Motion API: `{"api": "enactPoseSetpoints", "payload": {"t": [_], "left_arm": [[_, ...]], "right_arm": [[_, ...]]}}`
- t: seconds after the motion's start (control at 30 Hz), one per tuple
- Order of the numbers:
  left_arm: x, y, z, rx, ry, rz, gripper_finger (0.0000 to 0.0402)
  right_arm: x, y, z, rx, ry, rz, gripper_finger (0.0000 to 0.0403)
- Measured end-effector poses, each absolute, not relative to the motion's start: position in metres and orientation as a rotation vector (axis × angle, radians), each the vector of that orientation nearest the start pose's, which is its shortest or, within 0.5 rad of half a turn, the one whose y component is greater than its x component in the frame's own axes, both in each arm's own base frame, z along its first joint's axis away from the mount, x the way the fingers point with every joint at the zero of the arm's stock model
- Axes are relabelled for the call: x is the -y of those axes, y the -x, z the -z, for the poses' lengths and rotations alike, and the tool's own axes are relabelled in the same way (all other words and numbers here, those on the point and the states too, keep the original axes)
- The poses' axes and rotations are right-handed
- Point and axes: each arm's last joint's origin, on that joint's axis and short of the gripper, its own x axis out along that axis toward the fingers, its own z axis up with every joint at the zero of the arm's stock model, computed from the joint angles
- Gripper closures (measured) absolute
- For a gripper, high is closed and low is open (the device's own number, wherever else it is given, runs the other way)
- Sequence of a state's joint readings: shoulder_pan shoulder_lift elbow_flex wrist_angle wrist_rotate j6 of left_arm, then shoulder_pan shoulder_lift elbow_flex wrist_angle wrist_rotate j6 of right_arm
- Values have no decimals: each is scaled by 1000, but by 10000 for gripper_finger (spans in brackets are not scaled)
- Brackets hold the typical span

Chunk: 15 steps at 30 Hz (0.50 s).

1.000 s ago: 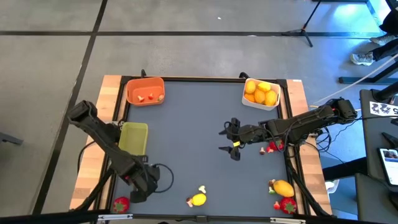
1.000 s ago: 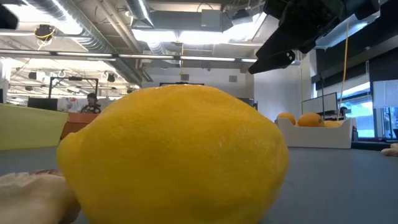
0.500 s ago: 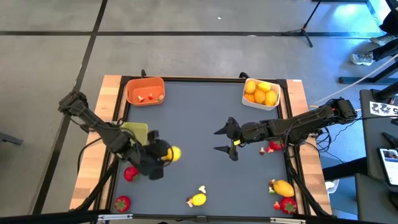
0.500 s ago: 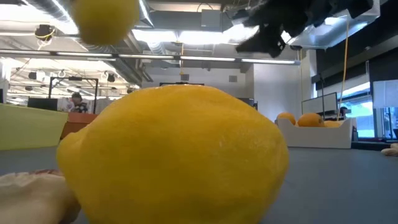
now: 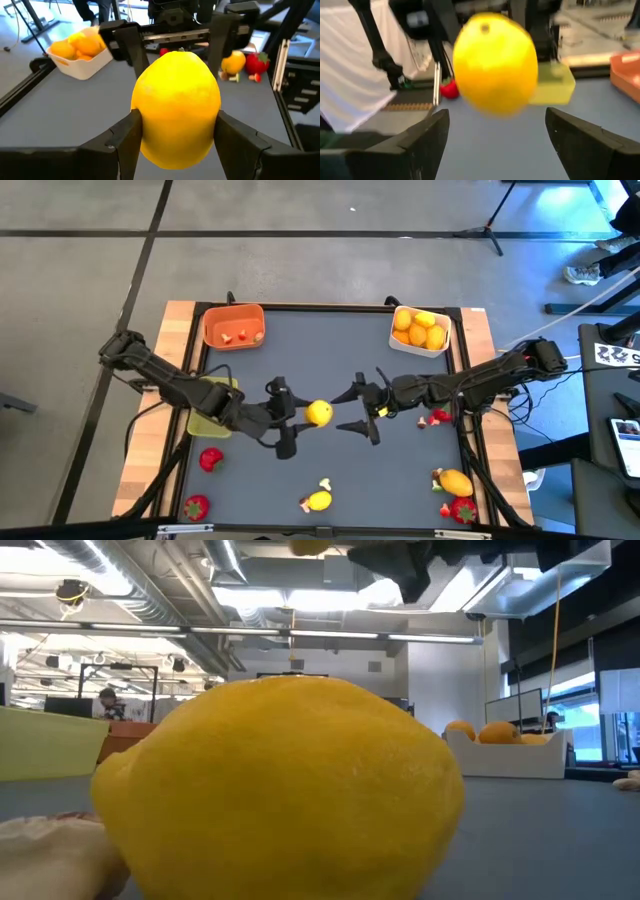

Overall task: Sort produce into baskets
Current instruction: Put the lemon into the white bin

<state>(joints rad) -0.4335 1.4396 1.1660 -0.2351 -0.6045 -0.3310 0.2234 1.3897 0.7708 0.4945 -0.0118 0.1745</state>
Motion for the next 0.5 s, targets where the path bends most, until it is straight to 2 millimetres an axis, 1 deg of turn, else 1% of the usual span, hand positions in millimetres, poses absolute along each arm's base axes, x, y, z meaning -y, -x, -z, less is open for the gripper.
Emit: {"api": "enactPoseSetpoints", "payload": {"t": [0.1,0.23,0.37,0.43,0.5], "left_arm": [[116,-304,-308,-389,76,-248,192],[112,-313,-308,-344,104,-259,192],[110,-317,-306,-338,103,-258,192],[109,-318,-306,-338,103,-259,192],[109,-318,-305,-339,97,-260,192]], "right_arm": [[-68,-298,-258,-108,-152,-237,75],[-68,-302,-257,-74,-145,-224,75],[-69,-304,-256,-64,-146,-220,75],[-69,-304,-256,-58,-146,-221,81],[-68,-304,-256,-57,-145,-221,100]]}}
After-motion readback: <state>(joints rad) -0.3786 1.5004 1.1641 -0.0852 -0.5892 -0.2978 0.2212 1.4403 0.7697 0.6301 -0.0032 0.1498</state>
